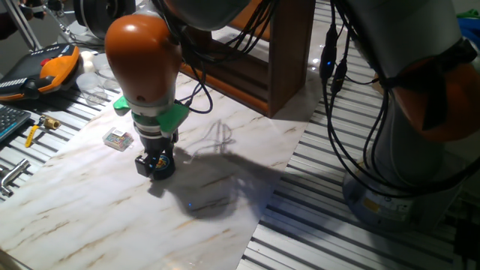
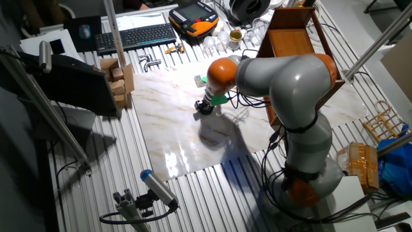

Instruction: Put the object on the shelf

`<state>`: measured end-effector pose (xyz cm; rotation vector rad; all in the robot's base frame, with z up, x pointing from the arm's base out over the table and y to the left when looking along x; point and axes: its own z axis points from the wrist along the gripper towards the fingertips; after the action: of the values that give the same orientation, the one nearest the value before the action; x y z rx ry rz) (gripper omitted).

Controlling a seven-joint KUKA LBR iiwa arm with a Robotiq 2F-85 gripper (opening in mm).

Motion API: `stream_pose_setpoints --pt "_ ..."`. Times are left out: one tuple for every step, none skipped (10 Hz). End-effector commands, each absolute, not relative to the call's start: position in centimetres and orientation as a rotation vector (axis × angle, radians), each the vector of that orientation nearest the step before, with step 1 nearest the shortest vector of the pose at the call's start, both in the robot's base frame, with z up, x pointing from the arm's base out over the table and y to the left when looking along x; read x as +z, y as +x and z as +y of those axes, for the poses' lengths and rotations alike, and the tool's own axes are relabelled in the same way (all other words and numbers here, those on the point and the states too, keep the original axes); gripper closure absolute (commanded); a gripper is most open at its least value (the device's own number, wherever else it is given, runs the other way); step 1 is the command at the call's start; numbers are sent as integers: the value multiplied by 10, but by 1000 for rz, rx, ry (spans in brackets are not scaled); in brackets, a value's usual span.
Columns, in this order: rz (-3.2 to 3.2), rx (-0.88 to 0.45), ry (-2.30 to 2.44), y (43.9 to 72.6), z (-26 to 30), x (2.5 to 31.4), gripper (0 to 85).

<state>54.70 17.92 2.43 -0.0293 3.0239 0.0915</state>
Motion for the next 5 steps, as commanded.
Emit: stream_pose_setpoints --pt "3031 103 -35 547 178 27 850" --pt "3030 96 -38 547 177 31 850" --pt "3027 80 -34 547 177 36 850" --pt "3027 71 -18 545 177 42 850" --pt "3021 60 -16 544 177 47 850"
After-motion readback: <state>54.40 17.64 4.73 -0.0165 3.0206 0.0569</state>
